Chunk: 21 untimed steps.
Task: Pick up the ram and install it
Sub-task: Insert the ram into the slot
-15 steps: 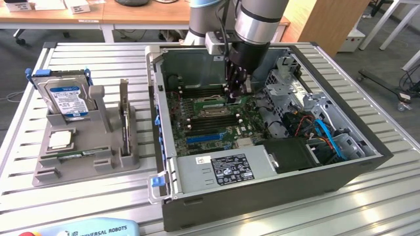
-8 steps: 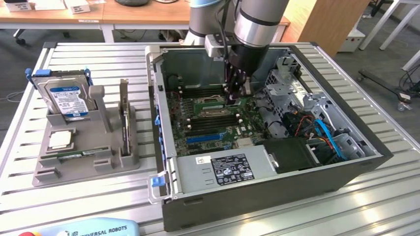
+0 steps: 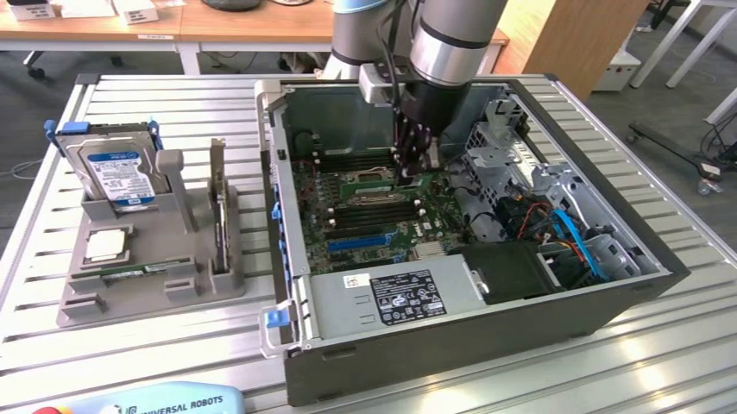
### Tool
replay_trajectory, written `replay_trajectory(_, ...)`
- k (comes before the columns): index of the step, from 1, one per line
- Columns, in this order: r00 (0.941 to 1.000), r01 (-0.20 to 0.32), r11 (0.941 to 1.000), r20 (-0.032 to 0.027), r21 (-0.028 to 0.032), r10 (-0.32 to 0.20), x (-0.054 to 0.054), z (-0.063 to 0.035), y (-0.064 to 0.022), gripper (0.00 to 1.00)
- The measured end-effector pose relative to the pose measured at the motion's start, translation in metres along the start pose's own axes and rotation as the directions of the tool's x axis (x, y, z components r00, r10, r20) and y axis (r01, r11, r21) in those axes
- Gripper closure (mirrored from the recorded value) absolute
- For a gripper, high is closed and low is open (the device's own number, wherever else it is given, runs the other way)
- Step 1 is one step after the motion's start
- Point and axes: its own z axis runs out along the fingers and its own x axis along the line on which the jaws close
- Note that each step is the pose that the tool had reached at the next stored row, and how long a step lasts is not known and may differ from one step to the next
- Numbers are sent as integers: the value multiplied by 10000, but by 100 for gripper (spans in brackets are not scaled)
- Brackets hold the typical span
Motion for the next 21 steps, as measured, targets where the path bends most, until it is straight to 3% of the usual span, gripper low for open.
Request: replay_trajectory(21, 10000, -2, 10000, -1, 0, 2, 3, 127, -6, 89)
